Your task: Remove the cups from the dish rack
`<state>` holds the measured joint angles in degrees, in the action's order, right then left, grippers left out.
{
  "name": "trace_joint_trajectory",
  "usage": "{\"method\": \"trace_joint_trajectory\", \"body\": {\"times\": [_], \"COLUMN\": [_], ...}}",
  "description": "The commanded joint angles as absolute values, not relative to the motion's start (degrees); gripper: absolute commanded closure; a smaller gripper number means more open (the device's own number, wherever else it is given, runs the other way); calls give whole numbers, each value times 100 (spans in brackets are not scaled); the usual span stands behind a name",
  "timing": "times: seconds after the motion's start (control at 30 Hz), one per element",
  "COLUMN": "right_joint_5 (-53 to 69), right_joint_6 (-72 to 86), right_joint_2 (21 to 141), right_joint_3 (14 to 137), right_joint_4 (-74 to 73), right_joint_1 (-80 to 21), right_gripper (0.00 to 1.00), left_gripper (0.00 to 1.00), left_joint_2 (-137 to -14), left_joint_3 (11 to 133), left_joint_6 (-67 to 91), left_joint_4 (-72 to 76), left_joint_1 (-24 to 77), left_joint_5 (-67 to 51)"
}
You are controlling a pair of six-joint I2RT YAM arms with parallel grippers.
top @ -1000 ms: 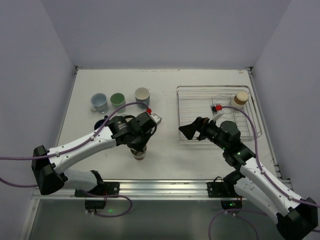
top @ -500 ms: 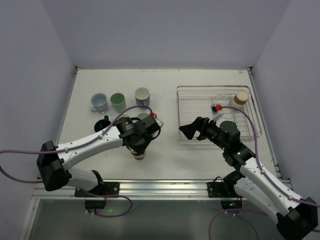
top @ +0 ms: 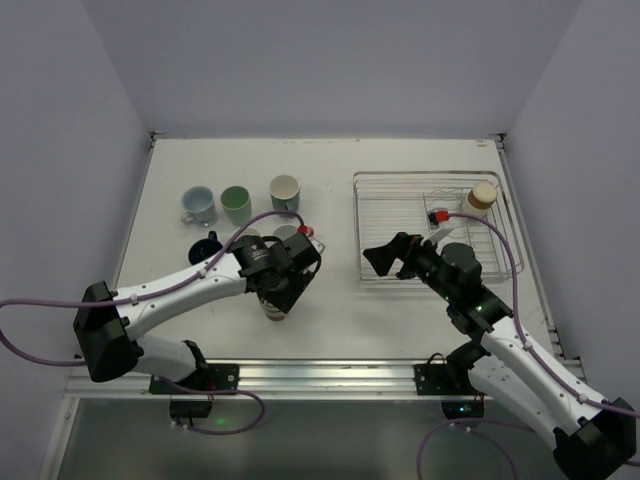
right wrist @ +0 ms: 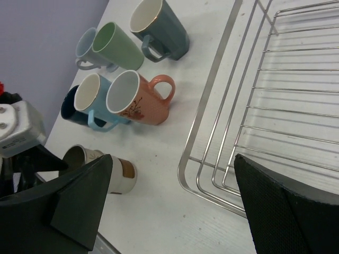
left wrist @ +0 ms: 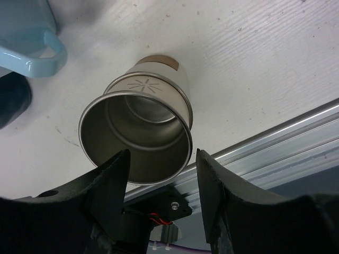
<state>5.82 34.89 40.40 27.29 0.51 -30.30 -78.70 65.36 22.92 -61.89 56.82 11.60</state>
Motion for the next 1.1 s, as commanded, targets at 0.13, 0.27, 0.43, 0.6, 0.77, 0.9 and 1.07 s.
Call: {"method": "trace_joint_trajectory", "body": {"times": [0.13,0.27,0.43,0.6,0.77,0.9,1.07], "right_joint_5": [-534,-949,-1764,-2583,-2611,-2549,-2601], "right_joint_6": [3314,3164,3059,3024,2971,2927,2935], "right_joint_2": [4411,5096,5746,6625,7539,8374,9166], "right_joint_3": [3321,4032,4543,5000,5747,6353,6881], "right_joint_4": [-148,-447,-483,-431,-448,-597,-887], "right_joint_1": [-2839,-2296,-1135,-310,254,606,721], "right_gripper": [11,21,24,20,9,7,6], "left_gripper": [36,24,11,5,0,0,0], "left_joint_2": [-6857,-5454,-4081,-3455,-3209,-2971,-2962], "left_joint_3": [7093,6305,5354,4466,4413,4342,4350], "left_joint_6": [2110,1811,1495,1406,1301,1248,1213], "left_joint_4": [-4925,-3360,-2296,-1864,-2066,-2039,-2083], "left_joint_1": [5722,5730,5722,5722,5704,5704,5704], "left_joint_5": [1486,951,1002,1195,1327,1213,1231]}}
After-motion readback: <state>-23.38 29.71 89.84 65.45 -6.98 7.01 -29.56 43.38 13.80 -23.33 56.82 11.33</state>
